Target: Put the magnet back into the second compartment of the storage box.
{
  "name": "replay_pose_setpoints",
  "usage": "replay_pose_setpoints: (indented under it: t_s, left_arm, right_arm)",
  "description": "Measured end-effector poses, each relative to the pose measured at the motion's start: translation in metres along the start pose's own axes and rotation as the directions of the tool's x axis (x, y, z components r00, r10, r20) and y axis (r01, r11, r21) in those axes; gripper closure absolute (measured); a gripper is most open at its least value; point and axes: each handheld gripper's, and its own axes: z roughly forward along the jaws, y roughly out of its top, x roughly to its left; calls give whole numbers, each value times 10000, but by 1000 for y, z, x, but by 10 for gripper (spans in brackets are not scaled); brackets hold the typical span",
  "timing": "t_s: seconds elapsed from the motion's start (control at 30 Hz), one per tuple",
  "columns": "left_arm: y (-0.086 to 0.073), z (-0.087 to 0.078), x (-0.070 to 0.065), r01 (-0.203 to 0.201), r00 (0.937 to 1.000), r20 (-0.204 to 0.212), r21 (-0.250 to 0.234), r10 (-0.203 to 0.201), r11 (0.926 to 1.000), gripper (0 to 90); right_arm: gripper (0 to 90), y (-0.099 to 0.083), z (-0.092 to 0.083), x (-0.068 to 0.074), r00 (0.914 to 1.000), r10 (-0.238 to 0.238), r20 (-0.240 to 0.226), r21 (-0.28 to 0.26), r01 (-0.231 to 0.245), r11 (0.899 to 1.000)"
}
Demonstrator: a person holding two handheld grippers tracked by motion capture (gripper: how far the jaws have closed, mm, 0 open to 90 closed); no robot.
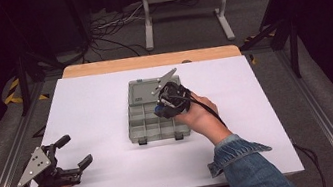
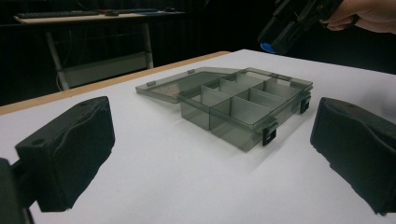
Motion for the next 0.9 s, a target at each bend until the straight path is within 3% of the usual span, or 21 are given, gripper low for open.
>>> replay_pose_setpoints:
  t_s: [0.57, 0.9]
  left_arm:
    - [0, 0, 1, 20, 10000, 43, 21, -20, 10000, 6]
    - [0, -1, 1, 2, 10000, 38, 6, -2, 10000, 6]
  right_arm:
    - [626, 7, 15, -17, 9990, 416, 161, -91, -415, 9991]
    - [625, 5, 37, -23, 9982, 584, 150, 139, -586, 9982]
